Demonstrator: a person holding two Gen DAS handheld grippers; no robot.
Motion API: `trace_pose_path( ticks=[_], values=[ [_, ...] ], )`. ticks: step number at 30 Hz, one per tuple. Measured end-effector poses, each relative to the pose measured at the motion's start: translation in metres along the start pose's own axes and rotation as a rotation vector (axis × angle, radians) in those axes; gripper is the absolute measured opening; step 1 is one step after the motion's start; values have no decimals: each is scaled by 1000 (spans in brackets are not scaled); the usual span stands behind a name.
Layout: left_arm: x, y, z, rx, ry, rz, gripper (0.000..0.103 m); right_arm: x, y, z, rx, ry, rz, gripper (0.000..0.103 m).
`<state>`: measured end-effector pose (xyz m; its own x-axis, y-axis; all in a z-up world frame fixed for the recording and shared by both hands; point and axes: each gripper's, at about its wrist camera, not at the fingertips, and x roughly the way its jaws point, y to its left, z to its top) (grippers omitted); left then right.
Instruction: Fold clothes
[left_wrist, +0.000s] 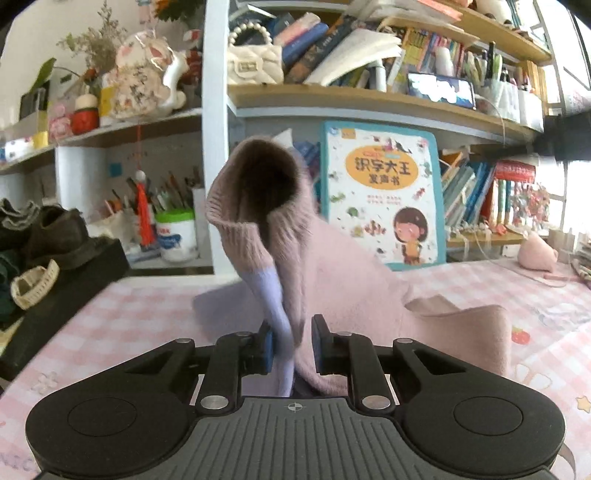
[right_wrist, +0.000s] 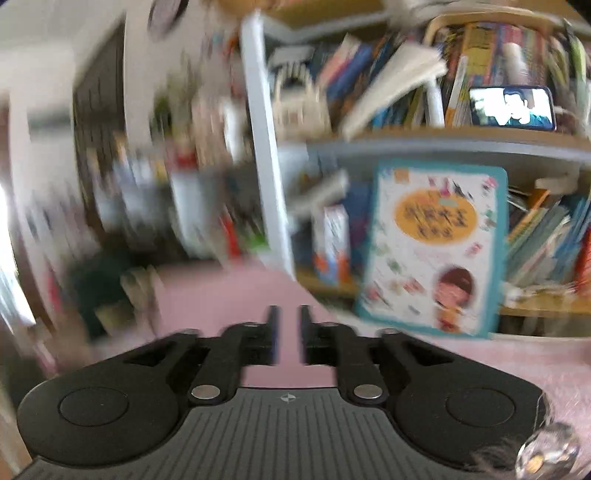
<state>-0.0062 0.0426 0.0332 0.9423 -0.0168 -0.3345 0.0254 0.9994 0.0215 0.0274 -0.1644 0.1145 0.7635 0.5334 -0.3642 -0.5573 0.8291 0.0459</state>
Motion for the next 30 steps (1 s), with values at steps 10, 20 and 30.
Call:
trace_pose_path(
  ticks=[10, 20, 30],
  values=[
    [-4, 11, -1, -68, 13, -62, 26, 53, 81, -95, -553, 176, 9, 68],
    [-21, 15, -13, -19, 6, -63, 63, 116, 82, -105, -615, 191, -63, 45],
    [28, 13, -13, -30, 118, 44, 25, 87, 47, -80, -426, 120, -169, 29]
  ],
)
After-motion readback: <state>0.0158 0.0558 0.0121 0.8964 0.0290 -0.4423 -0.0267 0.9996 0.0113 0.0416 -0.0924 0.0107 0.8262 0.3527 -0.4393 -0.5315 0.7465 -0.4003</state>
